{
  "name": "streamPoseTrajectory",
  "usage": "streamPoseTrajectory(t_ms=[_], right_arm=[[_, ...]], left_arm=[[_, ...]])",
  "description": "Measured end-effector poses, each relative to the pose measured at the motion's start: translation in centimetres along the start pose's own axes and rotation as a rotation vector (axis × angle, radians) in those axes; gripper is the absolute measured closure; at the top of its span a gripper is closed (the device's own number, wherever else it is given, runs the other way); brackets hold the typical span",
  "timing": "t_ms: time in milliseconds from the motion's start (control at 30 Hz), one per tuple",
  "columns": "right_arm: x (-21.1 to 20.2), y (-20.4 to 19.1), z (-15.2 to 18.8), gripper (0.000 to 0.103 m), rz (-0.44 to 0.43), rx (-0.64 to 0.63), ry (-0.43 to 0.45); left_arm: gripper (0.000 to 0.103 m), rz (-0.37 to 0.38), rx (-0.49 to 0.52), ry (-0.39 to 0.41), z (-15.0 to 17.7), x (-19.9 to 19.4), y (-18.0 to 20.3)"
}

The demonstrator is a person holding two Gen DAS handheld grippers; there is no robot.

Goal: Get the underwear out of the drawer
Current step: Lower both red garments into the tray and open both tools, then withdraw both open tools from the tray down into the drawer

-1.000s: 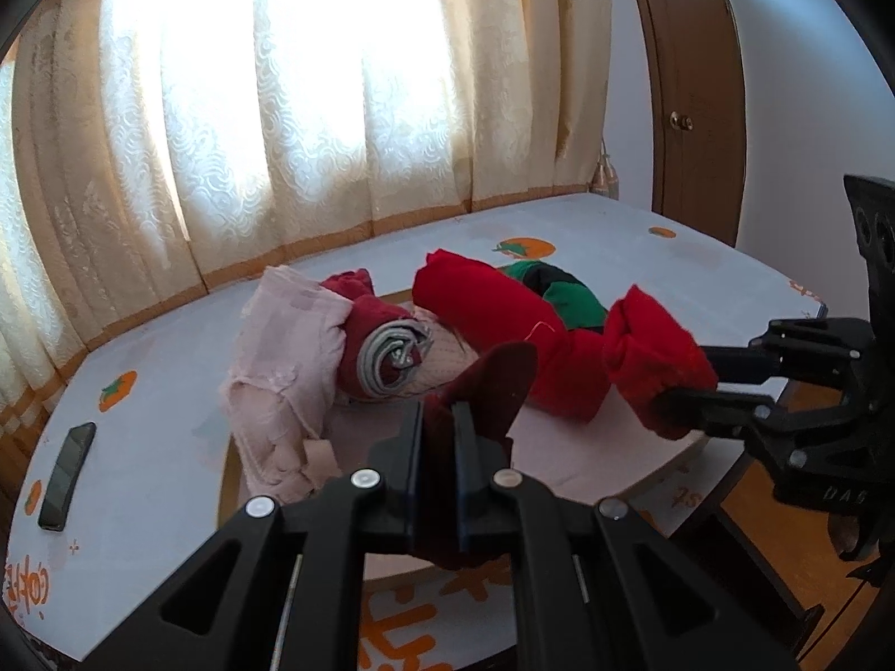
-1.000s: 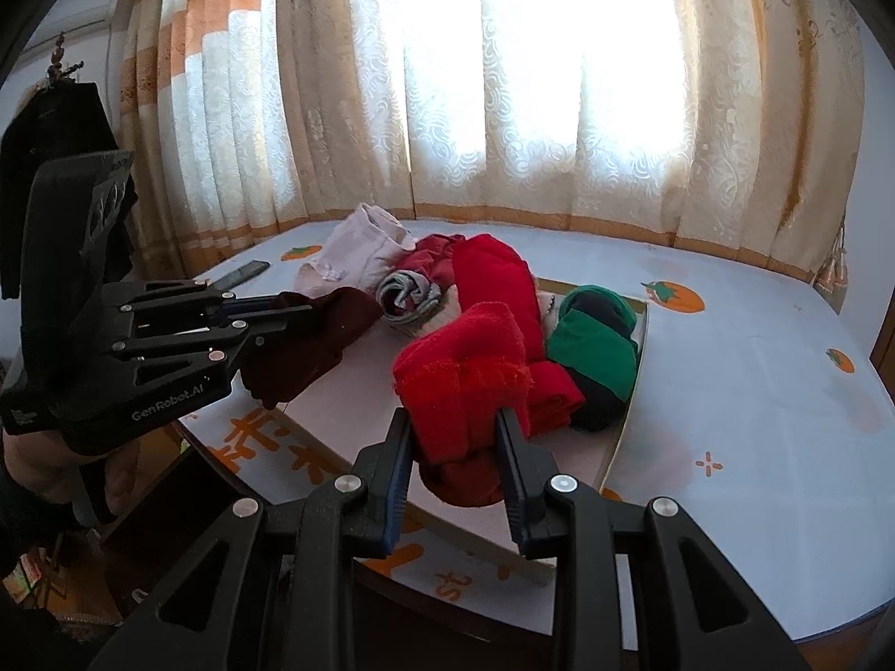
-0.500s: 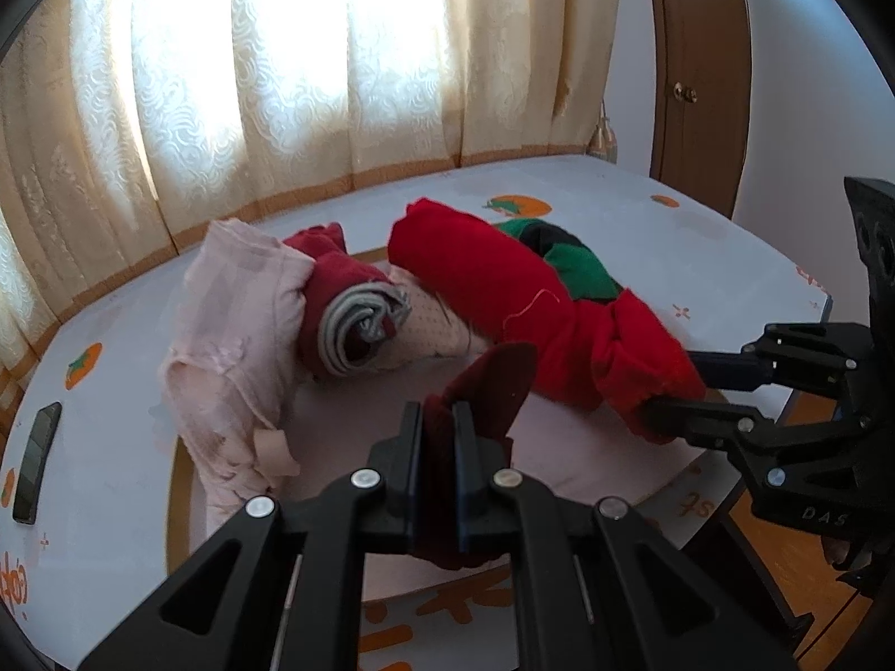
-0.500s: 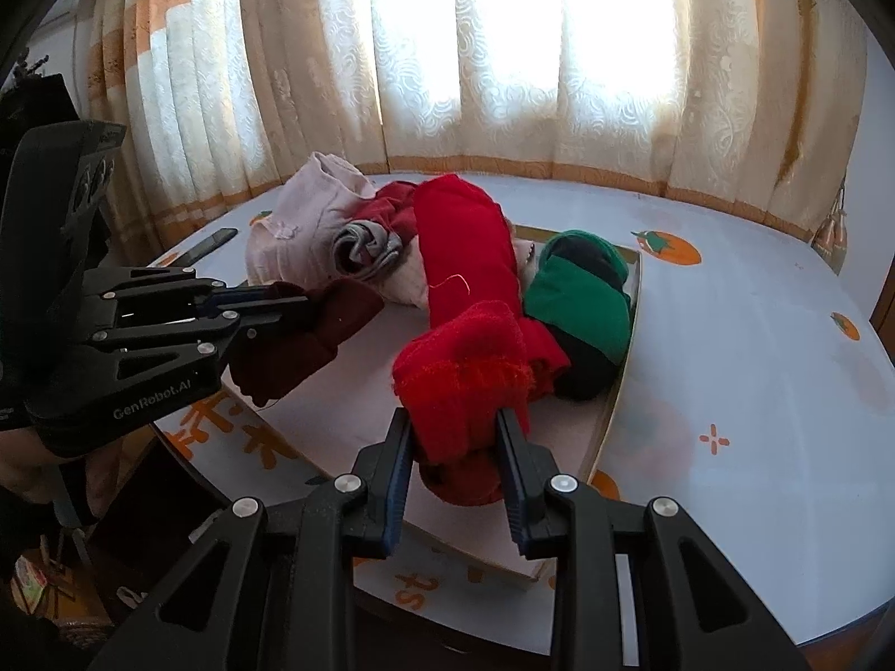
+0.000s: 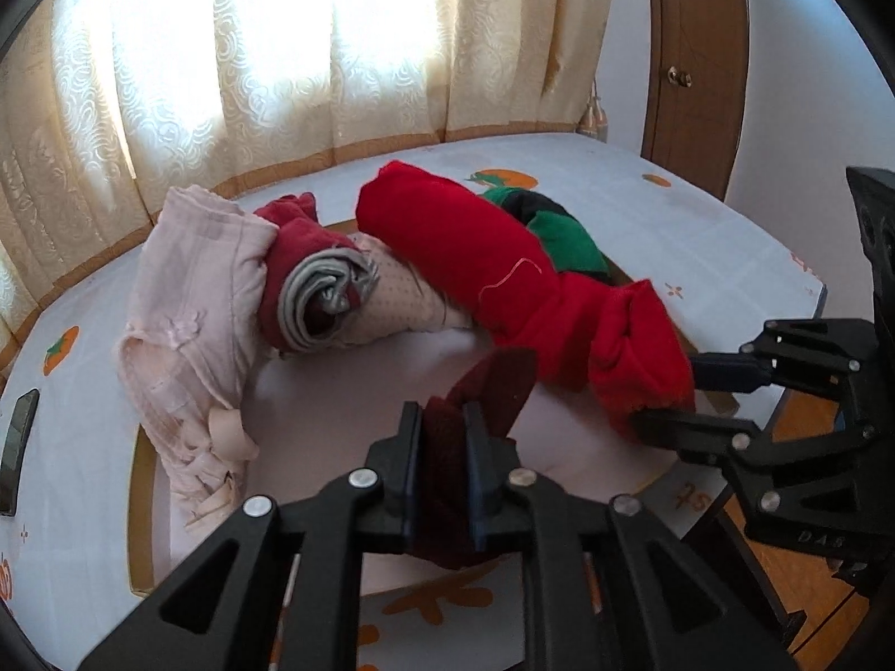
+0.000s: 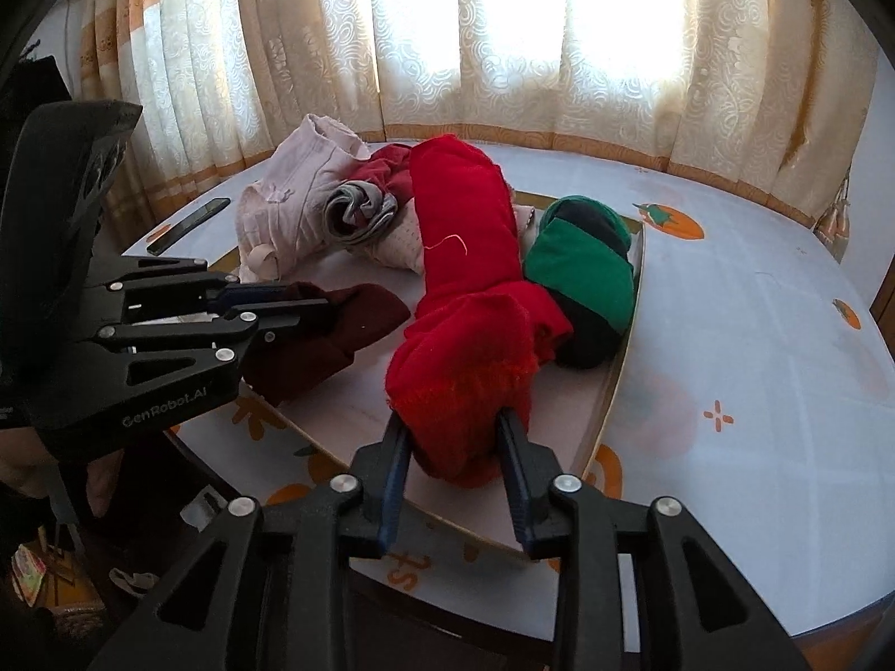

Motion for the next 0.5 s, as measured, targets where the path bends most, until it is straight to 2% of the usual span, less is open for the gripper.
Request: streamPoseTrajectory(t_ms=[100,200,267,500], right_arm=[[-0.1,0.1,0.1,0.058,0.008,0.01,0.003],[-0.5,0.0,0.2,0.055,0.012,0.014,0.015],[-0.7,0.0,0.3,0.046,0.027,0.014,0.024],[-1.3,-0.5,0.8,0.044,0.026,0.014,0.045]], left_arm=[[0.085,0.005,0.004,0.009,0.0,-0.4,0.1],[0.075,-0.002,0.01,0.027,0.1,-1.0,0.2],[0.066,-0.004,0.008,0.042,0.2,-1.5,0.2],[0.066,-0.007,0.015,0.068,1.2,-2.7,0.3]])
Point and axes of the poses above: each gripper's, at about its wrist camera, not at the fingertips, and x roughly the way its jaws point, y to its right, z to its underside, the point moved 8 cm from there along x, roughly the way its jaws point, and after that the axes turned 15 degrees about -y, right-handed, at the moved point
